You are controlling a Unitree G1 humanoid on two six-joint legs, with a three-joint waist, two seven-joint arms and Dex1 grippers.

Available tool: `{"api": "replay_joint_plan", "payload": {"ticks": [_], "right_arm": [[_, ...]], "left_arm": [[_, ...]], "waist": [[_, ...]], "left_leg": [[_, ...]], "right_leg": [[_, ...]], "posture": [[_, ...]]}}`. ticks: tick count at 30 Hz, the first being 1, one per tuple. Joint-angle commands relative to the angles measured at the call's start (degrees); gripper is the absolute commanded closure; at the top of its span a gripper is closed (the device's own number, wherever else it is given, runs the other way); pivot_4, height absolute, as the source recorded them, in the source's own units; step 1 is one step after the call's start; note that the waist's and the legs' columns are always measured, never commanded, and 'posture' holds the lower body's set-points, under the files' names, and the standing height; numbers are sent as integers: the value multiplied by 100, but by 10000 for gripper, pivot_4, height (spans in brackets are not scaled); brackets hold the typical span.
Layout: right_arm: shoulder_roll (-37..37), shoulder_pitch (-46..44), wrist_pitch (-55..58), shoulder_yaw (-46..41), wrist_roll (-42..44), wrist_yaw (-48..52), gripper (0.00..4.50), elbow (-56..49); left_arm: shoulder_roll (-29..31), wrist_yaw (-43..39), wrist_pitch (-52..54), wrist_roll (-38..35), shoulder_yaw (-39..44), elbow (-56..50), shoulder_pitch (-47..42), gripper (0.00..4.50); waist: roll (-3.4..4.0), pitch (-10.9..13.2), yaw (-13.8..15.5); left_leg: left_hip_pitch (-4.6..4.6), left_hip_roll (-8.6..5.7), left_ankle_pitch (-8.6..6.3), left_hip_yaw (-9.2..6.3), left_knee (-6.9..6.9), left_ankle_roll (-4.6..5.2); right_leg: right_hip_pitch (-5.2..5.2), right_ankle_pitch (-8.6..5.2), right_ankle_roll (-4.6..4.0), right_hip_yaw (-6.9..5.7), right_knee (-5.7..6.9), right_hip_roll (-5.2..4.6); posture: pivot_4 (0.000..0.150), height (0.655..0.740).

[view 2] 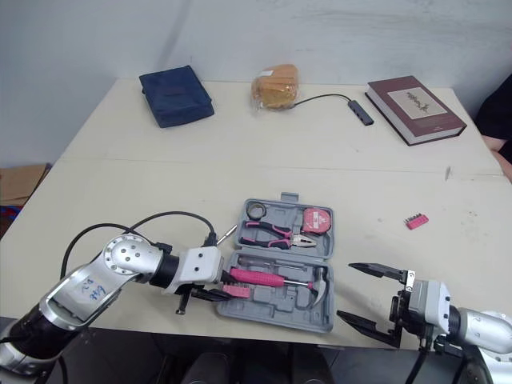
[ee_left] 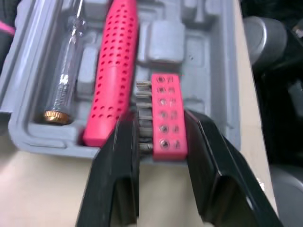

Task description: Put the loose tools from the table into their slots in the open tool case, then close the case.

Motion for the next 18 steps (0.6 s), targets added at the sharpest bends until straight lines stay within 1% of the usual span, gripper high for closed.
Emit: {"api": "replay_joint_plan", "payload": {"ticks": [1,5,10,13,15,16,17,18], "right_arm": [[22,-139,24,-96,72,-160,0,-209],[3,-222,148,-40,37,-271,0,-317],[13,-270,243,-26,-9,-396,0,-405],[21,-336,355,47,-39,-525,0,-528],[26,-349,412,78,-45,-575,0,-599],[27,-347,431,86,-46,-592,0,-628],[43,-356,479,88,-21,-647,0,-659],[59,-344,526,80,14,-680,0,-680]], "left_arm": [[-37,80,188,267,-261,-95,-104,37909],[-163,90,284,274,-364,-197,-228,37909],[-183,-10,465,320,-455,-178,-344,37909],[-381,112,556,402,-538,-67,-559,37909],[-403,108,641,382,-535,-120,-567,37909],[-411,83,638,312,-477,-181,-514,27663],[-438,23,364,175,-287,-250,-428,25725],[-402,-137,103,2,-131,-349,-338,20672]], "waist": [[0,0,7],[-1,1,24],[-1,1,25],[-1,1,28],[-2,1,29],[-2,1,29],[-2,1,29],[-2,1,29]], "left_leg": [[0,0,0,1,0,0],[-2,-2,0,0,1,0],[-3,-2,0,-1,3,-1],[-4,-4,1,0,5,0],[-6,-6,1,-1,9,0],[-7,-6,1,-1,10,1],[-7,-6,1,-1,9,1],[-7,-6,1,-1,9,1]], "right_leg": [[-1,0,0,1,0,0],[0,0,0,-1,-2,-1],[0,0,0,-1,-1,-1],[0,1,1,-1,-1,-1],[0,2,4,-1,0,-1],[0,2,5,-1,0,-1],[0,2,5,-1,-1,0],[-1,2,5,-1,-2,0]], "posture": [[1500,7400],[1500,7400],[1500,7400],[1500,7400],[1500,7400],[1500,7400],[1500,7400],[1500,7400]]}}
